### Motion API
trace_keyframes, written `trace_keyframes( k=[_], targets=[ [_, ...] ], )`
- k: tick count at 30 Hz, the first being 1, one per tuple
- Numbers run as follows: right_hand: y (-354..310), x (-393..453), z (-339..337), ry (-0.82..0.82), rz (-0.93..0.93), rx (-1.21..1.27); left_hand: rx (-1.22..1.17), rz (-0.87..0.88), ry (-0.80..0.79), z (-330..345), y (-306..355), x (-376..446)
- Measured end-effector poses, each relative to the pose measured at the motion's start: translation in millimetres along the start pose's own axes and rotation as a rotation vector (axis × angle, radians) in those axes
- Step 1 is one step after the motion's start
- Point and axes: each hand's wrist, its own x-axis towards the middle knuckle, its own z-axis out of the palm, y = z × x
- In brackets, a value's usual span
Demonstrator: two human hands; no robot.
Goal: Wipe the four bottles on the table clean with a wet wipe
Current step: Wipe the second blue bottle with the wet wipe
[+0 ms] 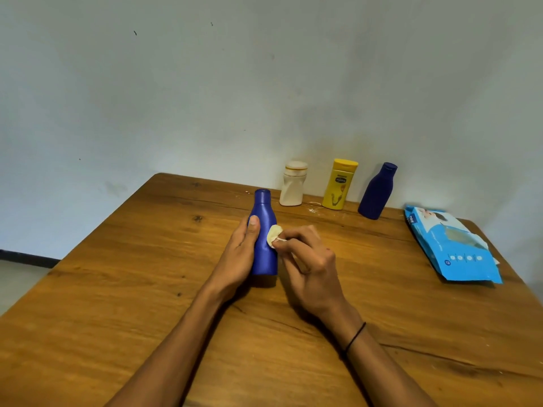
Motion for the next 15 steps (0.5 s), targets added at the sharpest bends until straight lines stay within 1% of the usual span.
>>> trace_keyframes(
  k=[3, 6, 8, 10, 13, 15],
  targets=[
    [2.9, 4.7, -2.3, 0.136, 0.111, 0.032, 0.039, -0.002, -0.148, 4.2, -0.2, -7.0],
    [3.9, 11.5, -5.5, 0.210, 0.227, 0.169, 0.028, -0.014, -0.168, 12.4, 1.7, -12.5],
    [1.2, 14.9, -4.5, 0.257, 0.359, 0.328, -0.013, -0.036, -0.159, 15.4, 0.3, -12.3],
    [-2.2, 16.1, -1.0, 0.292, 0.494, 0.539, -0.076, -0.079, -0.137, 16.2, -0.7, -10.9],
    [-5.5, 14.0, 6.9, 0.261, 0.578, 0.720, -0.125, -0.063, -0.016, 17.0, -2.1, -8.7],
    [-8.1, 10.4, 12.7, 0.216, 0.605, 0.762, -0.047, 0.005, 0.070, 14.7, -3.6, -7.2]
  ],
)
